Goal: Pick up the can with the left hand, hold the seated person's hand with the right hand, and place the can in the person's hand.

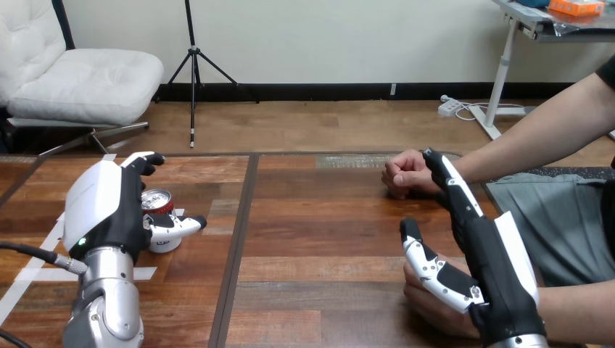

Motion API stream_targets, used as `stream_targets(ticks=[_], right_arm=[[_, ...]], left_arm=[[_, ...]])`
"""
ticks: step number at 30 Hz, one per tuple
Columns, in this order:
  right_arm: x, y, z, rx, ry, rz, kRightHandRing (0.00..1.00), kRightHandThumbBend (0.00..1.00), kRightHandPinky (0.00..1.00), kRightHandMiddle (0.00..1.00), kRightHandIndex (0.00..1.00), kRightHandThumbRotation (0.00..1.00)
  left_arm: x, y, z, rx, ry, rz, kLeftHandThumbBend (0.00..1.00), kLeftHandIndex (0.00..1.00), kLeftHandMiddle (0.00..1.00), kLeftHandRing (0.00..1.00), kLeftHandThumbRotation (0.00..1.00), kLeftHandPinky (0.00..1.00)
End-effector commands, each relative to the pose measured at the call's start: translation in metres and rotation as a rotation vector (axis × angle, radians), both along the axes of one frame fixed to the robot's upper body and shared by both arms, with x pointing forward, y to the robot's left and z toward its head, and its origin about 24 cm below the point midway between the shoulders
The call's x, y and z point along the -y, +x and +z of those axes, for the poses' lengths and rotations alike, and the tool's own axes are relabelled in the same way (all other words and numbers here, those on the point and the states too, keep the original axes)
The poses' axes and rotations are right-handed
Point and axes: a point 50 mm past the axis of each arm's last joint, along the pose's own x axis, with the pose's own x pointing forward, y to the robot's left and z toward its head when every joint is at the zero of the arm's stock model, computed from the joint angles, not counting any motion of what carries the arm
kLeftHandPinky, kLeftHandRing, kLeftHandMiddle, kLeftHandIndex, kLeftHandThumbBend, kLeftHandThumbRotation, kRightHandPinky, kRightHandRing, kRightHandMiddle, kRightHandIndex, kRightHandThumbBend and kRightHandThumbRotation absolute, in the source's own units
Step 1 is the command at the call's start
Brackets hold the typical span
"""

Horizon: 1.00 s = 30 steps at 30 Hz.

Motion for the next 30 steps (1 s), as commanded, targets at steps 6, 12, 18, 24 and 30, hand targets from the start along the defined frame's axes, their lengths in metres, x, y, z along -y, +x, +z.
stream_targets(ticks=[6, 12, 18, 24, 30], right_arm=[[0.0011, 0.0051, 0.0166, 0.069, -0.016, 0.007, 0.99, 0.14, 0.99, 0.97, 0.95, 0.06], [0.0010, 0.0052, 0.0167, 0.070, -0.014, 0.010, 0.98, 0.14, 0.99, 0.97, 0.95, 0.05], [0.0009, 0.0056, 0.0169, 0.071, -0.016, 0.014, 0.99, 0.14, 0.99, 0.97, 0.95, 0.04], [0.0008, 0.0058, 0.0169, 0.073, -0.019, 0.018, 0.98, 0.14, 0.98, 0.97, 0.95, 0.02], [0.0006, 0.0060, 0.0171, 0.074, -0.018, 0.018, 0.97, 0.14, 0.97, 0.97, 0.95, 0.02]], left_arm=[[0.0032, 0.0022, 0.0043, 0.088, -0.001, 0.008, 0.78, 0.80, 0.82, 0.76, 0.03, 0.64], [0.0028, 0.0015, 0.0030, 0.107, -0.006, 0.014, 0.77, 0.80, 0.82, 0.77, 0.03, 0.64], [0.0026, 0.0015, 0.0026, 0.107, -0.004, 0.019, 0.76, 0.81, 0.82, 0.77, 0.04, 0.64], [0.0023, 0.0024, 0.0022, 0.094, -0.004, 0.022, 0.76, 0.81, 0.82, 0.77, 0.05, 0.64], [0.0021, 0.0041, 0.0012, 0.071, -0.002, 0.018, 0.76, 0.80, 0.82, 0.77, 0.04, 0.65]])
